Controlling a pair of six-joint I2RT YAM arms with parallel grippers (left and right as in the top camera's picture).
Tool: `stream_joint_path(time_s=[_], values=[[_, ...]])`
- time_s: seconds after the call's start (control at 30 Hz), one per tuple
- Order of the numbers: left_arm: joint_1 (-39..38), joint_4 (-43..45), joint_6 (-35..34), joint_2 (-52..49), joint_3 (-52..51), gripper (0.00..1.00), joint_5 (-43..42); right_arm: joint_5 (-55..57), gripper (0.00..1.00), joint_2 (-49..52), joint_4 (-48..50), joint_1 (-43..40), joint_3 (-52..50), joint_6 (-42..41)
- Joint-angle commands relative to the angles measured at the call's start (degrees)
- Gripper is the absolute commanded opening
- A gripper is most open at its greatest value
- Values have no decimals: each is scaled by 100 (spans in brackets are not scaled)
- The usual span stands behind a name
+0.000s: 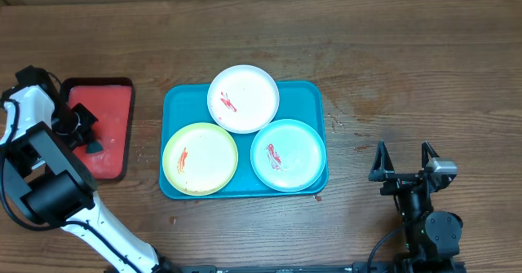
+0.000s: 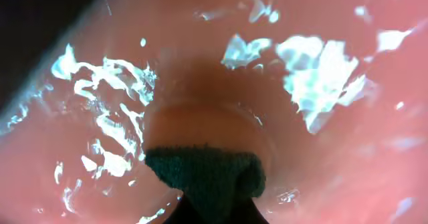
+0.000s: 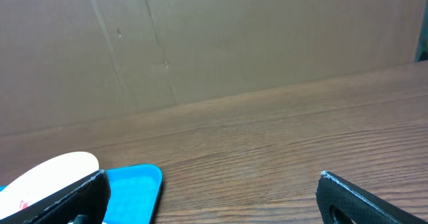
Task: Clean dirty plates on tray and stack at the side
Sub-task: 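Press and rub the sponge in the red tray's liquid with the left gripper, then lift the sponge and carry it over the yellow plate with the left gripper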
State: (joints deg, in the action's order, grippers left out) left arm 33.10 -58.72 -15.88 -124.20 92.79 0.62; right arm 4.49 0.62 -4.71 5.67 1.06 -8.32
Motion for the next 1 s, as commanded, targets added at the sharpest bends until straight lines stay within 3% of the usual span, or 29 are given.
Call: stream_joint_path(time_s=[0.0,0.27,0.43,0.7,0.8,0.97], values=[[-13,-492,42,22,660,4,-7,39,100,-46,31,26,-61,26],[-13,-2050,-109,249,2411,4,-28,39,100,-46,31,26,-61,26],[-59,-2031,-107,258,2376,4,-87,39,100,-46,31,26,-61,24],[-184,-448,-81,258,356,4,-66,39,100,-46,31,26,-61,26],[-144,-610,-85,286,603,4,-68,39,100,-46,31,26,-59,24],[-122,-1681,-90,476,2107,4,-236,39,100,-46,31,26,-61,26]])
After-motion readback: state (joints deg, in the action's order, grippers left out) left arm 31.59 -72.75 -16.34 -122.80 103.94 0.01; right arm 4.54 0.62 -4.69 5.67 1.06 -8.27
